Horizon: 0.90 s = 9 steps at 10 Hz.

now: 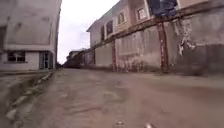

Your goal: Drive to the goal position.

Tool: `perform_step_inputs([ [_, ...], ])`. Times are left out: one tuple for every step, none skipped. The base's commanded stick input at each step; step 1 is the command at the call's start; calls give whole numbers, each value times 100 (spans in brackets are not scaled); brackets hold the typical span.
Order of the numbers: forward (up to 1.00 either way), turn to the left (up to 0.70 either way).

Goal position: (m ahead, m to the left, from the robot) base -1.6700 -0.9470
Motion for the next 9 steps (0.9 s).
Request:
perform_step_inputs([
  [70,35],
  [70,31],
  [70,12],
  [70,0],
  [70,0],
  [70,0],
  [70,0],
  [70,0],
  [70,0],
])
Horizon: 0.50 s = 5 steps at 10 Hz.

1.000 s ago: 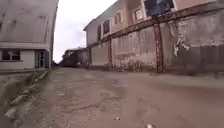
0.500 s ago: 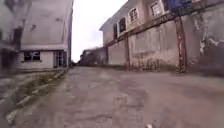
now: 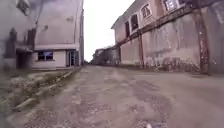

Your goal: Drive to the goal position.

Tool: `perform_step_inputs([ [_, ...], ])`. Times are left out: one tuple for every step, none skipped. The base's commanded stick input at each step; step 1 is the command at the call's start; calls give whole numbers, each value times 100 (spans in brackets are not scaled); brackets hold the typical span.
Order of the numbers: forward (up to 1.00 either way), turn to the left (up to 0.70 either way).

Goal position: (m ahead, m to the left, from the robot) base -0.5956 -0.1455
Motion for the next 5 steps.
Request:
perform_step_inputs([
  [70,2],
  [70,14],
  [70,33],
  [70,35],
  [70,33],
])
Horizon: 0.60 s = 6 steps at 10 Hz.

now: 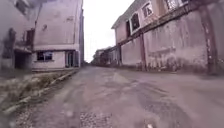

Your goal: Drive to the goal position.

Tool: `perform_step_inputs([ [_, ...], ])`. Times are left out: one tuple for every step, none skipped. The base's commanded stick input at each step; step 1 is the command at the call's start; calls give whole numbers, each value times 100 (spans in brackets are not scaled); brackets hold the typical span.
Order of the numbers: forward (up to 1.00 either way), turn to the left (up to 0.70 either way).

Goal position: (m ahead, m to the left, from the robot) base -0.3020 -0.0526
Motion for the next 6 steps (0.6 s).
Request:
perform_step_inputs([
  [70,25],
  [70,5],
  [70,5],
  [70,16],
  [70,33],
  [70,34],
])
